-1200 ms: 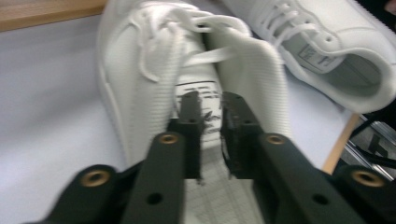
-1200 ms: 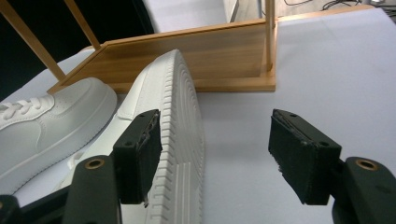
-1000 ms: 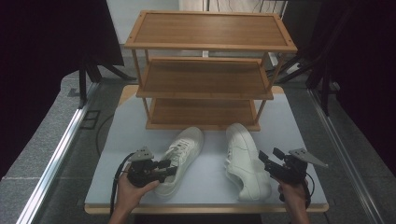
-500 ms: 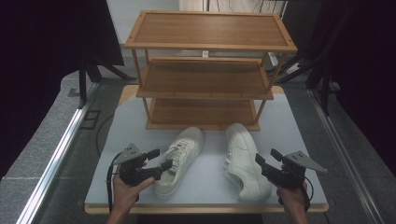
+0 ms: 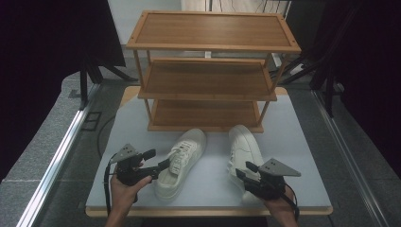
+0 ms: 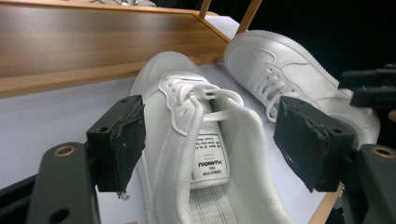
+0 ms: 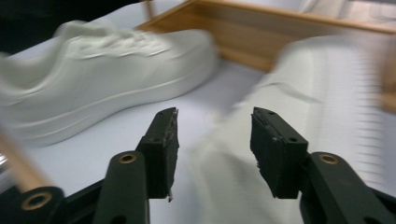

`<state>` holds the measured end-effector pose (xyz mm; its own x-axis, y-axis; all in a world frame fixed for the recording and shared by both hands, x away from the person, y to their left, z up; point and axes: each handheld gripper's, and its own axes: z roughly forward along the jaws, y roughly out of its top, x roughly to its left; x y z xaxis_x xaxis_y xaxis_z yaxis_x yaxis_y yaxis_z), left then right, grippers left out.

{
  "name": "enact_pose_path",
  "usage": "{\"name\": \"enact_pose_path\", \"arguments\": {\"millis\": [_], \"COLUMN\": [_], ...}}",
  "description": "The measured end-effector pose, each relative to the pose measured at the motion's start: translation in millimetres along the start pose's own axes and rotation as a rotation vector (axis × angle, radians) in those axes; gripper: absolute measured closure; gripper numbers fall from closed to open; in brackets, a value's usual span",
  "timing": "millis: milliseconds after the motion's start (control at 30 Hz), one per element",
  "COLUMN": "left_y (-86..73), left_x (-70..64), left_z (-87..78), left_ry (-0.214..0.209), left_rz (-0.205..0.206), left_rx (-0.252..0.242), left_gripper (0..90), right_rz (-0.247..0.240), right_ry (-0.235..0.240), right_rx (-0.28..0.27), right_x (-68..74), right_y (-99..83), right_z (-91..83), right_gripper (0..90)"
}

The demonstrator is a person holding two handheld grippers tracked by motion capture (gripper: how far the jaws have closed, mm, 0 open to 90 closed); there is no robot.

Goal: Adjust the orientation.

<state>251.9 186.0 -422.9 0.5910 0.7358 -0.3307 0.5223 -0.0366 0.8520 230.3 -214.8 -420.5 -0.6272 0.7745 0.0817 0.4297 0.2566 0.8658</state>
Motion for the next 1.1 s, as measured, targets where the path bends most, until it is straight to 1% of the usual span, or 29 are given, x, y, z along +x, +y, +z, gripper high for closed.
{"name": "enact_pose_path", "arguments": {"millis": [100, 167, 200, 233, 267, 333, 433, 500, 600, 700, 767, 833, 933, 1000, 1033, 1100], "left_y": [-1.4, -3.4, -4.3, -4.7, -4.9, -5.1, -5.9, -7.0, -8.3, -8.9, -8.9, -9.0, -9.3, -9.8, -10.0, -10.7], "left_x": [1.8, 3.2, 3.8, 4.3, 4.7, 6.3, 9.2, 9.6, 9.4, 9.7, 10.0, 10.1, 11.3, 11.9, 12.1, 12.3], "left_z": [0.9, 1.1, 1.0, 0.6, 0.2, -0.2, 1.3, 2.8, 4.5, 4.8, 4.6, 4.4, 3.0, 3.3, 3.6, 4.5], "left_ry": [-0.001, -0.002, 0.000, 0.001, 0.001, -0.002, -0.019, -0.017, -0.018, -0.020, -0.022, -0.023, -0.022, -0.019, -0.019, -0.020], "left_rz": [-0.004, -0.011, -0.014, -0.018, -0.021, -0.031, -0.054, -0.055, -0.054, -0.055, -0.056, -0.056, -0.060, -0.062, -0.063, -0.064], "left_rx": [0.009, 0.019, 0.022, 0.024, 0.023, 0.020, 0.014, 0.021, 0.029, 0.031, 0.030, 0.030, 0.026, 0.029, 0.031, 0.036], "left_gripper": [25.4, 25.6, 25.7, 25.8, 26.0, 26.2, 26.5, 26.5, 26.5, 26.5, 26.5, 26.5, 26.5, 26.5, 26.6, 26.6], "right_rz": [-0.026, -0.055, -0.064, -0.078, -0.088, -0.094, -0.099, -0.102, -0.106, -0.123, -0.107, -0.101, -0.092, -0.079, -0.067, -0.026], "right_ry": [0.041, 0.067, 0.072, 0.070, 0.059, 0.048, 0.048, 0.033, 0.020, -0.017, -0.012, -0.017, -0.047, -0.052, -0.055, -0.031], "right_rx": [0.029, 0.065, 0.082, 0.107, 0.123, 0.156, 0.188, 0.206, 0.228, 0.252, 0.242, 0.236, 0.205, 0.193, 0.181, 0.153], "right_x": [9.6, 16.8, 18.7, 21.0, 21.9, 21.4, 18.4, 16.8, 16.3, 15.7, 12.7, 11.4, 3.5, -2.3, -7.8, -17.1], "right_y": [-0.9, -3.0, -4.0, -5.8, -7.7, -11.4, -14.1, -14.7, -15.7, -16.1, -15.9, -15.6, -12.2, -11.3, -11.6, -11.8], "right_z": [5.3, 11.3, 13.5, 16.6, 18.4, 20.5, 20.9, 20.5, 19.0, 17.0, 14.8, 13.4, 3.8, -0.2, -2.8, -7.8], "right_gripper": [55.0, 57.7, 59.2, 61.2, 64.6, 70.8, 84.3, 89.0, 89.2, 89.2, 89.2, 89.2, 89.2, 89.2, 89.2, 89.2]}}
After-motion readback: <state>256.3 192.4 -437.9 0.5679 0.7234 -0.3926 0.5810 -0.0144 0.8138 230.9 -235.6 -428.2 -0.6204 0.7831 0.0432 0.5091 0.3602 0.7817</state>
